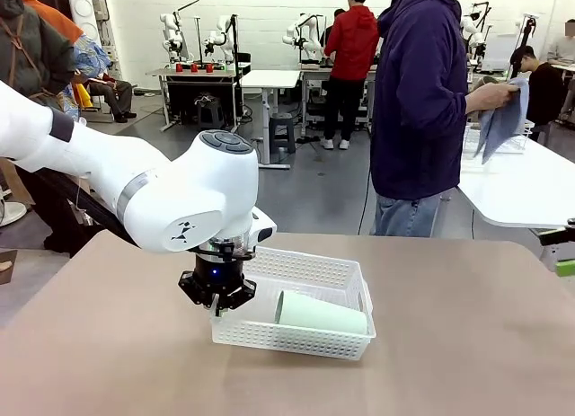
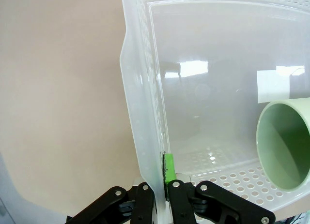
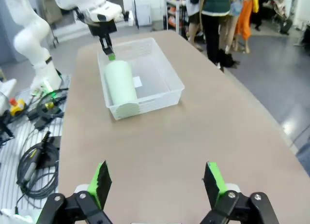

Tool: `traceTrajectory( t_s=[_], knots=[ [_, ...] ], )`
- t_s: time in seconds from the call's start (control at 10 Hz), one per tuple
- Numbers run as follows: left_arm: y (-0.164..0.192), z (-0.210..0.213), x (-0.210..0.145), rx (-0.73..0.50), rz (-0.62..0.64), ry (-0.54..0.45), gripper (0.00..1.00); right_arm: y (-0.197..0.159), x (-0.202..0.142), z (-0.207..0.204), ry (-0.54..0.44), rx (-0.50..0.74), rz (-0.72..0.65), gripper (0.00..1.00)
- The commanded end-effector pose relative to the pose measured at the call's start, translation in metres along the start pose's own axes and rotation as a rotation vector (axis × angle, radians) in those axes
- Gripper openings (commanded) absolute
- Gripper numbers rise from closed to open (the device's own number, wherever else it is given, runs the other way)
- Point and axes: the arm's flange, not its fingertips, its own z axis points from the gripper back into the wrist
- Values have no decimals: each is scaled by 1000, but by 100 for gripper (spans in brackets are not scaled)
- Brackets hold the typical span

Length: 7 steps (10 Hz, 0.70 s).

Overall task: Clean and organize the cups into the basket.
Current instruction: Pick up the Organizing basket and move it to the center of the table, then pick up the Reusable plastic cup from the right side of the table and place it inside the Organizing basket.

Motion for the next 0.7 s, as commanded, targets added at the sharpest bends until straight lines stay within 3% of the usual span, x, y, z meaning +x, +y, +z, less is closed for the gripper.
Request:
traceTrajectory(
  t_s=[0.0, 0.1, 0.2, 0.6],
  knots=[
    [-2, -2, -2, 12, -4, -1, 0, -17, -11, 5, -78, 17, -3, 100],
    [-2, -2, -2, 12, -4, -1, 0, -19, -15, 5, -93, 1, -17, 100],
    [-2, -2, -2, 12, -4, -1, 0, -4, -12, 5, -31, 8, -13, 100],
    [-2, -2, -2, 12, -4, -1, 0, -4, -12, 5, -31, 8, -13, 100]
  ],
)
